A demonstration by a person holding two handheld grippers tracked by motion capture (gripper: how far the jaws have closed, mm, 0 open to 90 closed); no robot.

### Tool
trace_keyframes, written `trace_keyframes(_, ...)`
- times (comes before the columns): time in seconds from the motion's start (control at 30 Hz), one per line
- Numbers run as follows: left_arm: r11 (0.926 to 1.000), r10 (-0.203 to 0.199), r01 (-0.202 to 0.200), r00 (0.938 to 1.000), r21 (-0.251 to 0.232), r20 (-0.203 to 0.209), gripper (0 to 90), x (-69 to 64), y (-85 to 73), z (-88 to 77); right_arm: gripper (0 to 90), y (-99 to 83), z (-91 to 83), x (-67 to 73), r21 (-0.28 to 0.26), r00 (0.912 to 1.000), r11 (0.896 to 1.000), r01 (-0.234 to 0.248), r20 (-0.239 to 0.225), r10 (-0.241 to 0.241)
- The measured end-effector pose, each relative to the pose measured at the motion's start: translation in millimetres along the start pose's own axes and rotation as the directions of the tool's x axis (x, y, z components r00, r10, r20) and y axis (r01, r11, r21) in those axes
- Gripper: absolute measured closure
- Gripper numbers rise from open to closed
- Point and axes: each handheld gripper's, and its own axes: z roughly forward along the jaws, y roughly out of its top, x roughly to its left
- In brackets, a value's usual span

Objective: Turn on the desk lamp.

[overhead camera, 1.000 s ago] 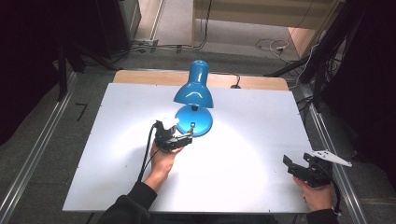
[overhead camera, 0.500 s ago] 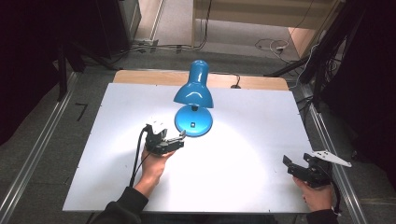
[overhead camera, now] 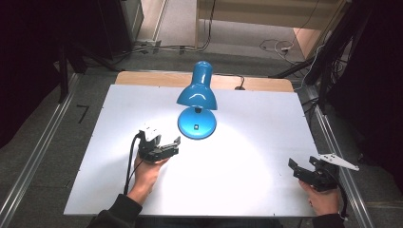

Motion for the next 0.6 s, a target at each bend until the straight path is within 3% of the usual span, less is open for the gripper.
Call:
trace_keyframes(0.17,0.9997,-0.025,0.025,0.9997,-0.007,0.004,19.2,6.6,-2.8,-9.8,14.1,-0.3,-2.1,-0.3,-0.004,1.0,1.0,-0.001,-0.001,0.001)
trace_keyframes(0.33,0.9993,-0.032,0.031,0.9994,-0.022,-0.016,19.2,15.0,-4.4,-19.8,14.1,0.1,-2.6,-1.4,-0.01,1.0,1.0,-0.003,0.001,0.003)
trace_keyframes(0.6,0.9982,-0.056,0.054,0.9962,-0.026,-0.067,19.2,39.2,-14.5,-37.8,14.1,-0.3,-4.9,-0.9,-0.018,1.0,1.0,0.004,-0.004,-0.004)
